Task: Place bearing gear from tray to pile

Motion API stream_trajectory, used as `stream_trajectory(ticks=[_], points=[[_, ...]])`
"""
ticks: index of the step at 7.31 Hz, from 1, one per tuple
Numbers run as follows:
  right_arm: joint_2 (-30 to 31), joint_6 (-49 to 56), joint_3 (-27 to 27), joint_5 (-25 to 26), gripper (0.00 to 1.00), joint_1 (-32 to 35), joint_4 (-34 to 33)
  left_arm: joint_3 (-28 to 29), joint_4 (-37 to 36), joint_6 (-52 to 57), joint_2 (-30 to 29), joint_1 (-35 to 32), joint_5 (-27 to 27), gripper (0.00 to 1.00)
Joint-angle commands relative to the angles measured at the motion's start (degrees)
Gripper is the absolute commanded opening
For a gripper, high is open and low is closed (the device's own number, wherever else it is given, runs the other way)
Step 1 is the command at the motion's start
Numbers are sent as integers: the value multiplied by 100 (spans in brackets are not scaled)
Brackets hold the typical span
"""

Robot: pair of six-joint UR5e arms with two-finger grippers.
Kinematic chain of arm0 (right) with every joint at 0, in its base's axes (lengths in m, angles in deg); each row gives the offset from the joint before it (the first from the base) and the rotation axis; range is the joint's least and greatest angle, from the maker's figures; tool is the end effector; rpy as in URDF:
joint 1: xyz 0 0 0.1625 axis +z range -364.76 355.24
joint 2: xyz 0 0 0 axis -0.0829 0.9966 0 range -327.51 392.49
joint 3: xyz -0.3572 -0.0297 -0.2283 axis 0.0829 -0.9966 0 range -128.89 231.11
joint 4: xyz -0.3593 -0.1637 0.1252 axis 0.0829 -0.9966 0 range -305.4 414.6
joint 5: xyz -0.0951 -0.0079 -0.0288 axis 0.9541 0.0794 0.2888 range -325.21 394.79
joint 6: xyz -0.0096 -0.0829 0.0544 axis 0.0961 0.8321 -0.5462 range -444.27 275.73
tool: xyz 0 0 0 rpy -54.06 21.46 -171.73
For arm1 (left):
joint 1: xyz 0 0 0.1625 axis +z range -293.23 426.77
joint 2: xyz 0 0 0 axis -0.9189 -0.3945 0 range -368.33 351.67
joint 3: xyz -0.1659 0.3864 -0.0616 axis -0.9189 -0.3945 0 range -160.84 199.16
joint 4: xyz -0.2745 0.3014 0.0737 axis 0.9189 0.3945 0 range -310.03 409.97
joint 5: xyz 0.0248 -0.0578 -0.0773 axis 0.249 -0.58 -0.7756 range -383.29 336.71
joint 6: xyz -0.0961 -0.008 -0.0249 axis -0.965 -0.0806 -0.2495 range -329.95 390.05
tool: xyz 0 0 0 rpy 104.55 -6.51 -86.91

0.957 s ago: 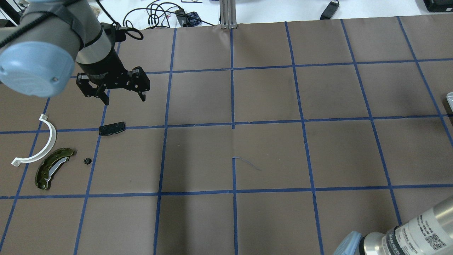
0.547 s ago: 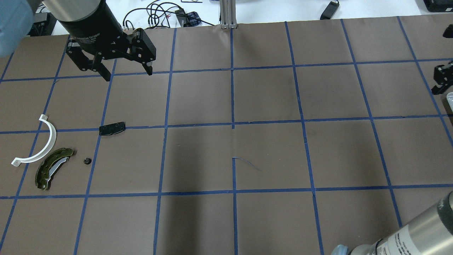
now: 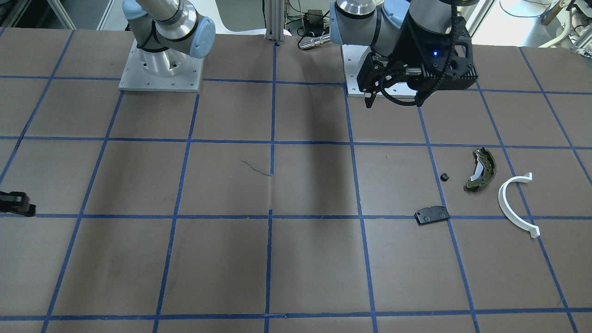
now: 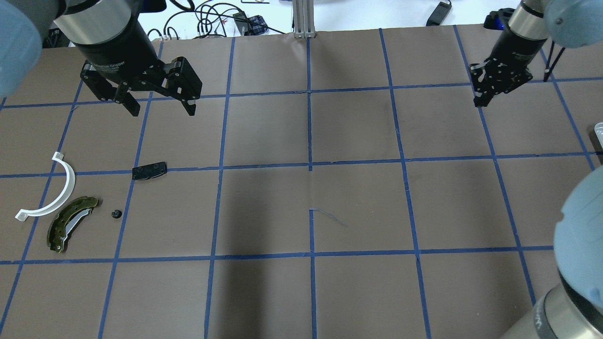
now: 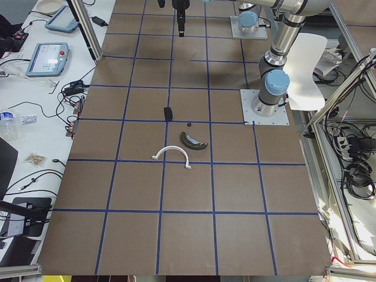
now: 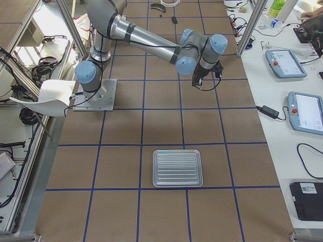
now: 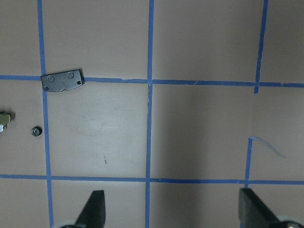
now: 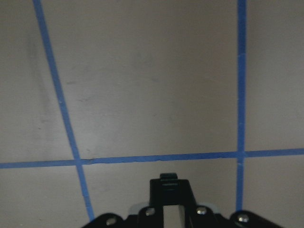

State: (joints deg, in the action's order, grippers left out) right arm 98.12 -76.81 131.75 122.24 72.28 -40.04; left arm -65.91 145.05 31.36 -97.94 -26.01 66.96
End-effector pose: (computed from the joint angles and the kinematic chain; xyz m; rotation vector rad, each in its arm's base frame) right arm -0.0081 -0.6490 0.3321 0.1529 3.0510 0.2609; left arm -0.1563 -0.4807 0.5247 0.1117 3.1354 -0.0068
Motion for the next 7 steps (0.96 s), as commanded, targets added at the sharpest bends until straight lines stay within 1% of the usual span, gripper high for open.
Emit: stream_trajectory(ticks=[1, 3, 4, 5, 6, 7], points=[[73, -1688, 13, 52, 0, 1211, -246, -62, -269, 82, 14, 75, -68, 100], [73, -2709, 47, 8, 0, 2083, -380, -71, -323, 98, 23, 67, -33, 100], [73, -3202, 239, -1, 0, 2575, -781, -71, -323, 89, 14, 67, -24, 100], [29, -3685, 537, -18, 0, 2997, -1429, -71, -323, 89, 23, 76, -16, 100], [11, -3977, 836, -10, 0, 3349, -1931, -71, -315, 98, 32, 76, -7, 100], [20, -4119, 1143, -18, 0, 3605, -2136, -71, -315, 106, 40, 76, 2, 100]])
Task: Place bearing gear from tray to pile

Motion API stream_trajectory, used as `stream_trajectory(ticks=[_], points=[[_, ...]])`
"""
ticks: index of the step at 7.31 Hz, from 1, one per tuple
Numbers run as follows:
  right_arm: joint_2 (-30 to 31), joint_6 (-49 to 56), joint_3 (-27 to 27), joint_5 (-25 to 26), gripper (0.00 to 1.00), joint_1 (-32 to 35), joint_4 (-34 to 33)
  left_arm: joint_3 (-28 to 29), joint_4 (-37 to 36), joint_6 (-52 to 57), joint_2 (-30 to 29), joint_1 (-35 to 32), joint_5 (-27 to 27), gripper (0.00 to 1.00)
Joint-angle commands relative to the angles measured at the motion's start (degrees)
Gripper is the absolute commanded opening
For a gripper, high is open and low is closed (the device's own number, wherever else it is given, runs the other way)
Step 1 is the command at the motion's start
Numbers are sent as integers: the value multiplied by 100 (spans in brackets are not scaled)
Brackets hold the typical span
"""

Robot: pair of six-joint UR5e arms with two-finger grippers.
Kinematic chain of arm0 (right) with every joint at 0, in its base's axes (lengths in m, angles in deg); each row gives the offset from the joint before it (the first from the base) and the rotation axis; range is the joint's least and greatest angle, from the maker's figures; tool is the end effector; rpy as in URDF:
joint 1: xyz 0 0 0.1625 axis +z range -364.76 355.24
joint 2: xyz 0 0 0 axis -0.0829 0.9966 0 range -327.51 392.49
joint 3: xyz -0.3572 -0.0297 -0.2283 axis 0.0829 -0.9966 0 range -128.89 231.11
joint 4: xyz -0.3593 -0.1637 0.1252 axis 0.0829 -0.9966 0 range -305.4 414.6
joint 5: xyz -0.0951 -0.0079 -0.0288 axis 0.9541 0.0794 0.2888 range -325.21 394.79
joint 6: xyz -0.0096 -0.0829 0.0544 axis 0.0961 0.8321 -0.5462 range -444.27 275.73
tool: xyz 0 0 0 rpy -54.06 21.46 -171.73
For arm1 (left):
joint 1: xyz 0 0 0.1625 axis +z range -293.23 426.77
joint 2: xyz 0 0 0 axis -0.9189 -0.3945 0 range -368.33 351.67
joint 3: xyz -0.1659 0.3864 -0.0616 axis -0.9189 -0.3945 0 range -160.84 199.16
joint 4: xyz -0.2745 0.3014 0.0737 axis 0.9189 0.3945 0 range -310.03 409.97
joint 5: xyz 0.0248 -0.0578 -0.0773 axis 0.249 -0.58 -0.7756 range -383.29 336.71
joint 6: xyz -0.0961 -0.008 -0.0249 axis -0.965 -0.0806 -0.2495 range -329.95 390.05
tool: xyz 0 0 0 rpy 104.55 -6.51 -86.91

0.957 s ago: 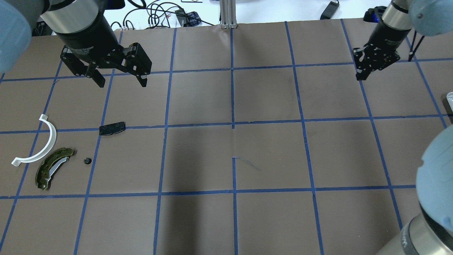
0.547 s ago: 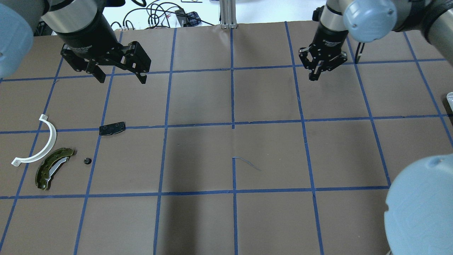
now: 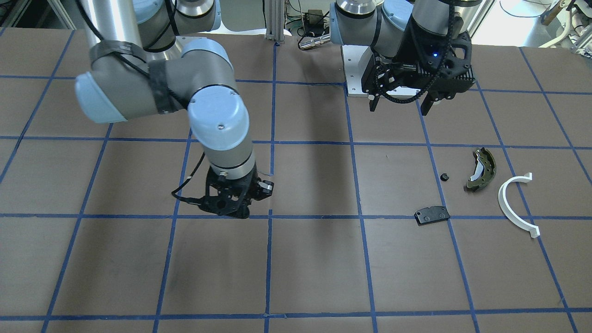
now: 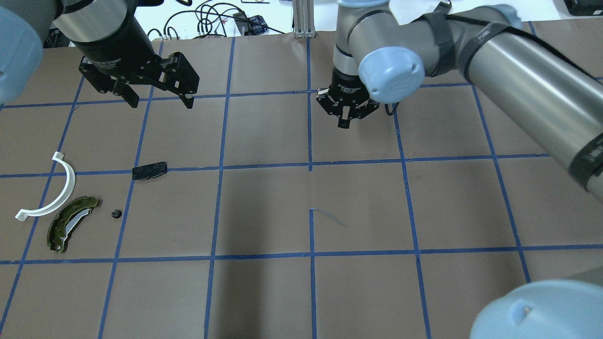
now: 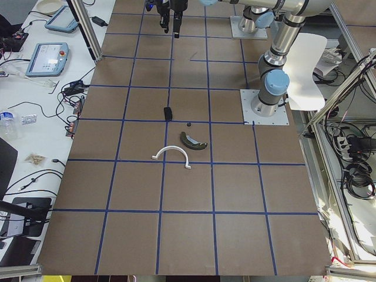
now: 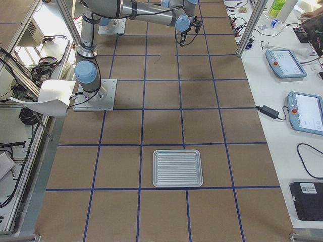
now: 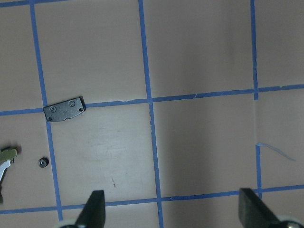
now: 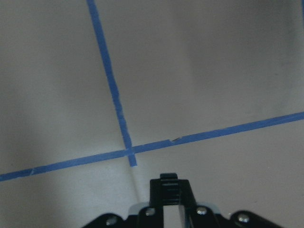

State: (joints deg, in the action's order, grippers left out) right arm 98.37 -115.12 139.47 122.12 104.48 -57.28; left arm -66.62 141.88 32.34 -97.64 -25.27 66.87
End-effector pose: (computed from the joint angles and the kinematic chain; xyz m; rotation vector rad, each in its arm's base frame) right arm 0.3394 -0.5538 0.2998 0.3144 3.0875 0.0454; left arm -0.1504 -0.4854 0.5268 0.1182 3.1355 -0.0823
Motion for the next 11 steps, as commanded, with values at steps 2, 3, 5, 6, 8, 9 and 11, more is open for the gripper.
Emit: stream_trajectory(ticks=[2, 3, 5, 6, 8, 9, 11], points=[[-40, -395, 899, -6, 0, 704, -1009, 0, 2, 9, 10, 2, 11, 100], [-23, -395, 1128, -232, 0, 731, -1351, 0, 2, -17, 10, -7, 2, 100], [-179, -369, 1306, -349, 0, 819, -1662, -9, 2, -9, 10, -7, 11, 100], [-259, -378, 1333, -349, 0, 836, -1706, -9, 2, -9, 10, -7, 11, 100], [-277, -387, 1333, -340, 1, 1037, -1724, -9, 20, -9, 28, 2, 11, 100], [-277, -369, 1324, -271, 39, 1038, -1785, -27, 2, -52, -42, 2, 11, 100], [-278, -326, 1324, -235, 100, 1038, -2409, -254, -24, -96, 10, 2, -6, 100]])
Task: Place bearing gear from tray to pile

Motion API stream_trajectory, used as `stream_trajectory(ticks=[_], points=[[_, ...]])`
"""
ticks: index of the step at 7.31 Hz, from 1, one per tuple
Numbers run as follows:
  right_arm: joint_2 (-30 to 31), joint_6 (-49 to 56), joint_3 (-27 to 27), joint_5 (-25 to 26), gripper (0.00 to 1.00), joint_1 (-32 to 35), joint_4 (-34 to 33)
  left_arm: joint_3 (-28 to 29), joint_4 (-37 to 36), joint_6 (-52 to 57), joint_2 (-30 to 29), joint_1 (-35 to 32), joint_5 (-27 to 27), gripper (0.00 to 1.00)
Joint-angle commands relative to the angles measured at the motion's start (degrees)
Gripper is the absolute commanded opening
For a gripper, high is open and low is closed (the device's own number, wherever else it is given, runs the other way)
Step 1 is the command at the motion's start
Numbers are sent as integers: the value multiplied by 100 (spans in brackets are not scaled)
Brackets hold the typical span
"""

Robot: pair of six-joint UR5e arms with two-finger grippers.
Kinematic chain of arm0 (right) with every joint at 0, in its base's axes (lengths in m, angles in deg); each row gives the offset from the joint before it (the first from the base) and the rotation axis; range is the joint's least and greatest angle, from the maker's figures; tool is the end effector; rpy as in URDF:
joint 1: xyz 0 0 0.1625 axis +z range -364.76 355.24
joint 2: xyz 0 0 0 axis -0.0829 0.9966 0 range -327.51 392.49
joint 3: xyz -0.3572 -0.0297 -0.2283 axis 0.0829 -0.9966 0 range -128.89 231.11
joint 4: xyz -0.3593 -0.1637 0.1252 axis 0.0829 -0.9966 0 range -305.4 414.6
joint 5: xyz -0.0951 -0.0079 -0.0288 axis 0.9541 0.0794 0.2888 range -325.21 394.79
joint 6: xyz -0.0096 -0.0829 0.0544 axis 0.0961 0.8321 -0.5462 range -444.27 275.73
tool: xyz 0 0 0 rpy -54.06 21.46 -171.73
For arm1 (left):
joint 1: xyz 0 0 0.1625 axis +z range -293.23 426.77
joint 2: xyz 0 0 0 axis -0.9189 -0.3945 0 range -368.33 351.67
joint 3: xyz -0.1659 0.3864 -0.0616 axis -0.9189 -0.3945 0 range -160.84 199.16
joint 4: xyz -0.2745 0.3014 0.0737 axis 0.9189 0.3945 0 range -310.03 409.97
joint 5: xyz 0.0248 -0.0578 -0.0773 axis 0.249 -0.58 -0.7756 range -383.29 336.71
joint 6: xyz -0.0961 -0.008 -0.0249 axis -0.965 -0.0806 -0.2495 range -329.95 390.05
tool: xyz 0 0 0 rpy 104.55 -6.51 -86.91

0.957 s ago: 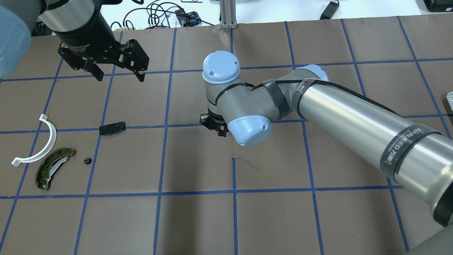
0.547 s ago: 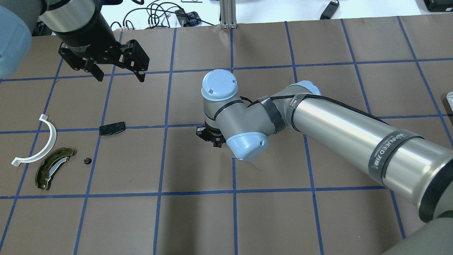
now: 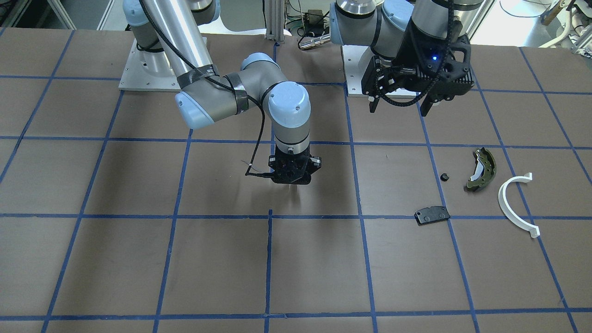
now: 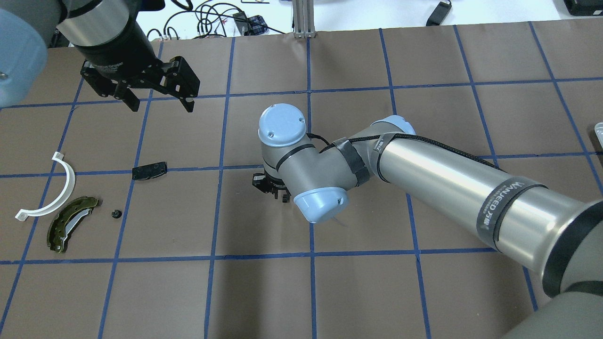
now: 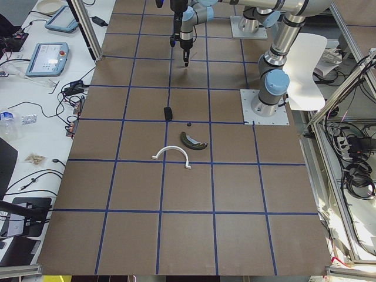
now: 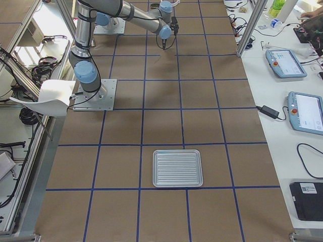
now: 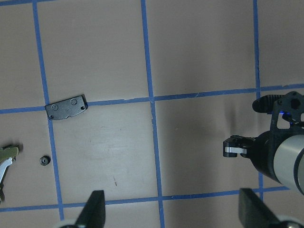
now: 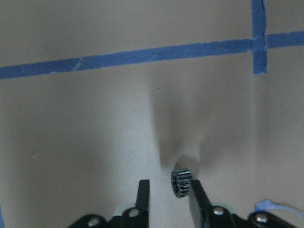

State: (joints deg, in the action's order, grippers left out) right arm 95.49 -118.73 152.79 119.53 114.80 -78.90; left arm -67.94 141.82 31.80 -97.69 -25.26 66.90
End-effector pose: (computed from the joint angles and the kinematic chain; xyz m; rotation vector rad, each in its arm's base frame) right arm 0.4232 -0.4576 0.2055 0.1234 3.0166 -0.0342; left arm -0.1502 -0.4843 0.5151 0.1032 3.1364 -0.0464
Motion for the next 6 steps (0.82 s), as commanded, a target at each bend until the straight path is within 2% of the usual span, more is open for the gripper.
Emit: stream_trajectory(ticks=[1, 3, 4, 5, 6], points=[[36, 123, -34, 33, 100, -72, -212, -219, -54, -34, -98, -8, -10, 100], [63, 885, -17, 575, 100, -579, -186, -700, -228, -304, -117, -70, -62, 100], [124, 1384, -17, 587, 100, -922, -133, -1304, -1161, -550, -143, -174, -63, 100], [220, 1781, -17, 604, 100, -1265, 224, -1910, -2179, -701, -230, -367, -63, 100], [465, 2246, -8, 570, 100, -1660, 428, -2290, -3103, -911, -440, -699, -28, 100]])
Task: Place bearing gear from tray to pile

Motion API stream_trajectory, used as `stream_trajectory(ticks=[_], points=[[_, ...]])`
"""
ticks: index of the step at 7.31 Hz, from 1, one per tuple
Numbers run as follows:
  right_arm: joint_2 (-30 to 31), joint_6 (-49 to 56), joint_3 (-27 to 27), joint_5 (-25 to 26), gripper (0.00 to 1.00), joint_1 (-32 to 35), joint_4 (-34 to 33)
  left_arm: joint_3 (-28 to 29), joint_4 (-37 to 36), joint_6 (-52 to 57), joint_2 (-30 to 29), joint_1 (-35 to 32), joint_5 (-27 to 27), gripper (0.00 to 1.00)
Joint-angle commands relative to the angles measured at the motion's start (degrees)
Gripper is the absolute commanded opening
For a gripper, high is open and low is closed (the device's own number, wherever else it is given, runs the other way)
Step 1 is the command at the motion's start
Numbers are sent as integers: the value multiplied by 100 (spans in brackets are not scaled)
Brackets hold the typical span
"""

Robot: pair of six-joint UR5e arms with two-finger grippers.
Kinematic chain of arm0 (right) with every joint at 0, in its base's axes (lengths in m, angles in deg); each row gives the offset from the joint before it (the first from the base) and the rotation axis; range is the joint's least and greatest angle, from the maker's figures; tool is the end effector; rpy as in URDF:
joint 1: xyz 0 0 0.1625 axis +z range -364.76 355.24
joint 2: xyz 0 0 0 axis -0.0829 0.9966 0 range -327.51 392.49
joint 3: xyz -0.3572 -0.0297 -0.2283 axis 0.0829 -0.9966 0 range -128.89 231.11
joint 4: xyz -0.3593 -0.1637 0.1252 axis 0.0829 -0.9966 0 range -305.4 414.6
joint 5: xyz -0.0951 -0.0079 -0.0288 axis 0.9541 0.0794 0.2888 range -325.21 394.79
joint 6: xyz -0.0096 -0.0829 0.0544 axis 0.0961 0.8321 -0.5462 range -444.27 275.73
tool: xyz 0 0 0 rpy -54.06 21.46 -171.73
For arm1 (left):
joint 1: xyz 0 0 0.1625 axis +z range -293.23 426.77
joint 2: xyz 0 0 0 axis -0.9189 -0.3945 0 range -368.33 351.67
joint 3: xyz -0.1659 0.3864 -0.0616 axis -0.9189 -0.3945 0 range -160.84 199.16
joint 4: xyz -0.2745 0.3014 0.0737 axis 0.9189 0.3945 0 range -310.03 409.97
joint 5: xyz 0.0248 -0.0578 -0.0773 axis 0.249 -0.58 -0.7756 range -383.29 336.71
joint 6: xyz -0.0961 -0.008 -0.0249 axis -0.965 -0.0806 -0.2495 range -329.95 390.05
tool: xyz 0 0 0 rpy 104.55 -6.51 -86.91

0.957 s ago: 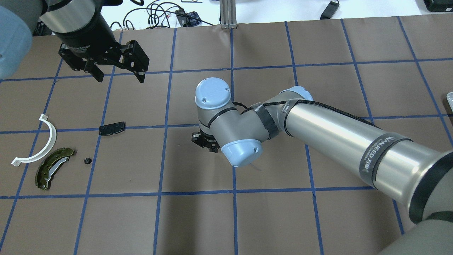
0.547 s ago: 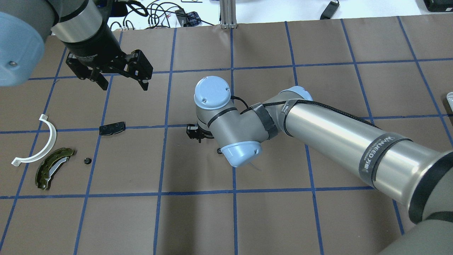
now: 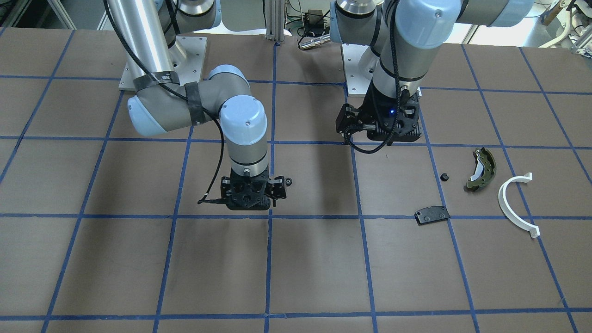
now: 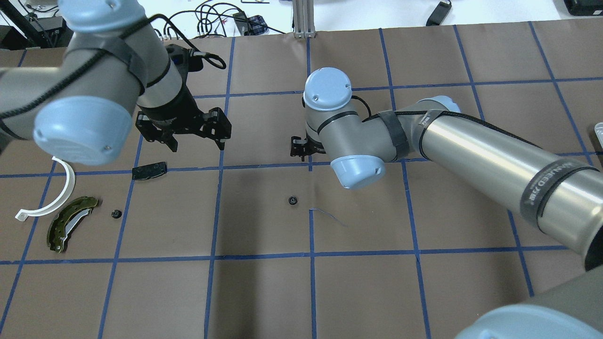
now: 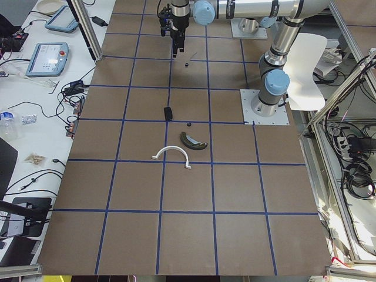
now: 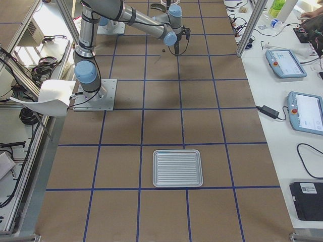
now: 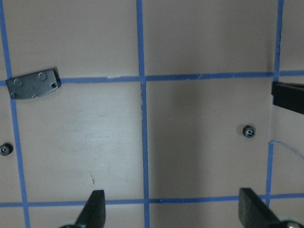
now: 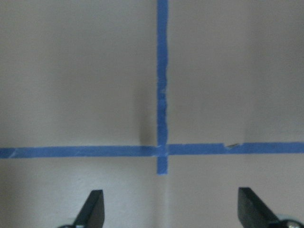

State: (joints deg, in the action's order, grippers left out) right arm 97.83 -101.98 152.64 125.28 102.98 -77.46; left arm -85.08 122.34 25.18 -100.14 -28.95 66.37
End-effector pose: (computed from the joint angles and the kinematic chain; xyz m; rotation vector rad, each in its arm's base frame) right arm 0.3099 -0.5342 0.2282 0.0000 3.1147 -0.1561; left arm -0.1823 -0.4769 0.3820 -0.0231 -3.1327 0.0422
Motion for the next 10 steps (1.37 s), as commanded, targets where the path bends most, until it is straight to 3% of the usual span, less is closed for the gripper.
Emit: stream_trajectory(ticks=[1, 3, 6, 8, 9, 10], points=[[495, 1020, 6, -40, 100, -925, 625, -684, -1329, -930, -492, -682, 17, 100], [1118, 1322, 6, -40, 100, -1621, 1478, -694, -1384, -1419, -1186, -1122, -10, 100], [2392, 1349, -177, -66, 100, -1914, 3260, -685, -2269, -1833, -1926, -1423, -19, 100], [2440, 1332, -747, -58, 100, -1914, 3825, -694, -2570, -1798, -2147, -1485, -19, 100], [2440, 1262, -715, -14, 100, -1871, 3837, -703, -2562, -1667, -2165, -1485, -19, 85], [2492, 1253, -714, 4, 100, -1870, 3872, -720, -2562, -1405, -2165, -1494, -1, 76]])
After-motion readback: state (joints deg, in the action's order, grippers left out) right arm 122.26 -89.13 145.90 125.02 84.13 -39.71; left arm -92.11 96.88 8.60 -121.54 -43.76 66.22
